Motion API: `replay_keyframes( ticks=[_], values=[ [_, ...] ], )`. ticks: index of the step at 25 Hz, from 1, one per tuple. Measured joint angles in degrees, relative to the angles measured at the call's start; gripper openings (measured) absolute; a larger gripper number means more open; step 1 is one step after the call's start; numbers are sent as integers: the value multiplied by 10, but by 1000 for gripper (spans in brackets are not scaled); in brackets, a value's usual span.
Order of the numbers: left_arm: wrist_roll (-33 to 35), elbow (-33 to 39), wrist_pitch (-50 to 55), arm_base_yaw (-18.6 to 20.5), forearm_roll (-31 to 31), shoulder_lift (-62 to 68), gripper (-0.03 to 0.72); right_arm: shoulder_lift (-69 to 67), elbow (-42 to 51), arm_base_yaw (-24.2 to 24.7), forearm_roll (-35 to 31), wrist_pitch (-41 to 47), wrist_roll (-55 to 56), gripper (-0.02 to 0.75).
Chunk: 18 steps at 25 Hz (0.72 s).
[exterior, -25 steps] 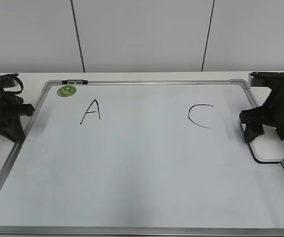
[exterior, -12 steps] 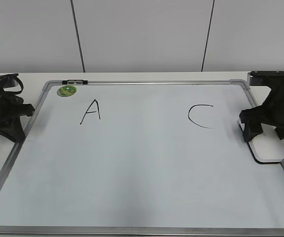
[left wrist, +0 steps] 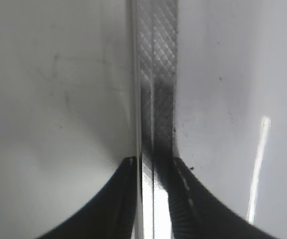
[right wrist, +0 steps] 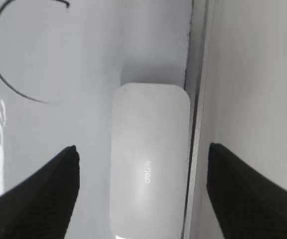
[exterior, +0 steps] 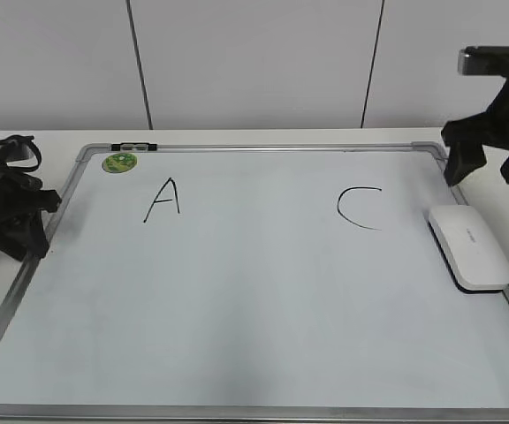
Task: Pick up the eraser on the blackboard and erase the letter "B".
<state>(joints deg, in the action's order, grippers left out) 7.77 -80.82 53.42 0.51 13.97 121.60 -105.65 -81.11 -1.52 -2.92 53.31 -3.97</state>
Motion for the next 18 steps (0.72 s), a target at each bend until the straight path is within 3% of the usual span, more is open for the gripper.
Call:
replay_keyframes(
  ticks=[3, 6, 18],
  values=[
    [0, 2, 4, 0, -6, 0, 378, 18, -22, 0, 0, 18, -2, 604],
    [0, 7, 13, -1, -6, -7, 474, 42, -41, 0, 0, 43, -8, 597],
    [-15, 10, 112, -1, -31, -205, 508, 195, -52, -3, -26, 153, -28, 594]
  ],
)
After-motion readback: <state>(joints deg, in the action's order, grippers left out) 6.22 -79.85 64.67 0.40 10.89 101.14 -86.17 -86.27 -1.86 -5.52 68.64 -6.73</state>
